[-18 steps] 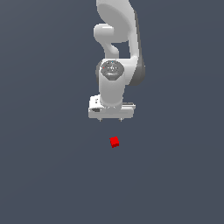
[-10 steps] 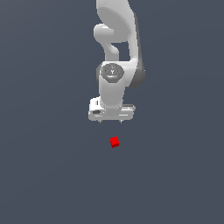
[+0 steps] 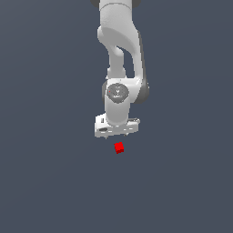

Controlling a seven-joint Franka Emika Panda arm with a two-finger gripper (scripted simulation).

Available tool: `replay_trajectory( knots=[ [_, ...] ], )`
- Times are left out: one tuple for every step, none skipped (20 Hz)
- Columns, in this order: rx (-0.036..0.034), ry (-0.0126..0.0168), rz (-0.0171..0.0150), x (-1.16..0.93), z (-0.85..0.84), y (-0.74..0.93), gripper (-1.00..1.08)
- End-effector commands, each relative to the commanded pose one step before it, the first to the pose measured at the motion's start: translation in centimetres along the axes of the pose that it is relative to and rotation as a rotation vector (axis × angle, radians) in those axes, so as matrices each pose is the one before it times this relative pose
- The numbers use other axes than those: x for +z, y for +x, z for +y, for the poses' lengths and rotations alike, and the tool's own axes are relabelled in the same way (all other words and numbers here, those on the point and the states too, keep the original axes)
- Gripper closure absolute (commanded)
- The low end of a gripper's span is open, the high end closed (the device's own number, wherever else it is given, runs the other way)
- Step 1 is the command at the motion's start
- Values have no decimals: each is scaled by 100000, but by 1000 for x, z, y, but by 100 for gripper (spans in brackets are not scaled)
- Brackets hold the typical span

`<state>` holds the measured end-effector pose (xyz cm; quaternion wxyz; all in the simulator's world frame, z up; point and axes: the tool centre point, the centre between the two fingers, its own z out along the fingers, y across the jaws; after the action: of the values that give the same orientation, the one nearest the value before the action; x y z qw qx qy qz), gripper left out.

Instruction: Pick up the red cube and move it to a goal position.

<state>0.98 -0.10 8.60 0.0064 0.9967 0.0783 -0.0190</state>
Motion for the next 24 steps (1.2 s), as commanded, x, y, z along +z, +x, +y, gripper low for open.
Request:
replay_trajectory(
  knots=[
    [-4173, 227, 1007, 1721, -155, 952, -92],
    [-1557, 73, 386, 628, -51, 372, -92],
    [-1446, 65, 357, 579, -49, 348, -92],
    [-1333, 57, 327, 532, -45, 324, -92],
    [-1227, 50, 300, 487, -42, 300, -92],
    [-1122, 44, 273, 443, -38, 276, -92],
    [-1015, 39, 247, 401, -34, 251, -92],
    [-912, 34, 221, 358, -31, 226, -92],
    [-808, 28, 194, 316, -27, 202, -92],
    [-707, 23, 169, 273, -25, 179, -92],
    [-605, 18, 142, 231, -22, 155, -92],
    [-503, 12, 116, 189, -18, 132, -92],
    [-404, 8, 90, 147, -16, 110, -92],
    [-302, 3, 65, 108, -10, 86, -92],
    [-209, 0, 42, 70, -8, 63, -92],
    [-118, -2, 22, 36, -5, 37, -92],
    [-48, -1, 8, 9, -9, 14, -92],
    [0, 0, 0, 0, 0, 0, 108],
    [0, 0, 0, 0, 0, 0, 108],
    [0, 0, 0, 0, 0, 0, 108],
    [0, 0, 0, 0, 0, 0, 108],
    [0, 0, 0, 0, 0, 0, 108],
    [0, 0, 0, 0, 0, 0, 108],
    [0, 0, 0, 0, 0, 0, 108]
  ],
)
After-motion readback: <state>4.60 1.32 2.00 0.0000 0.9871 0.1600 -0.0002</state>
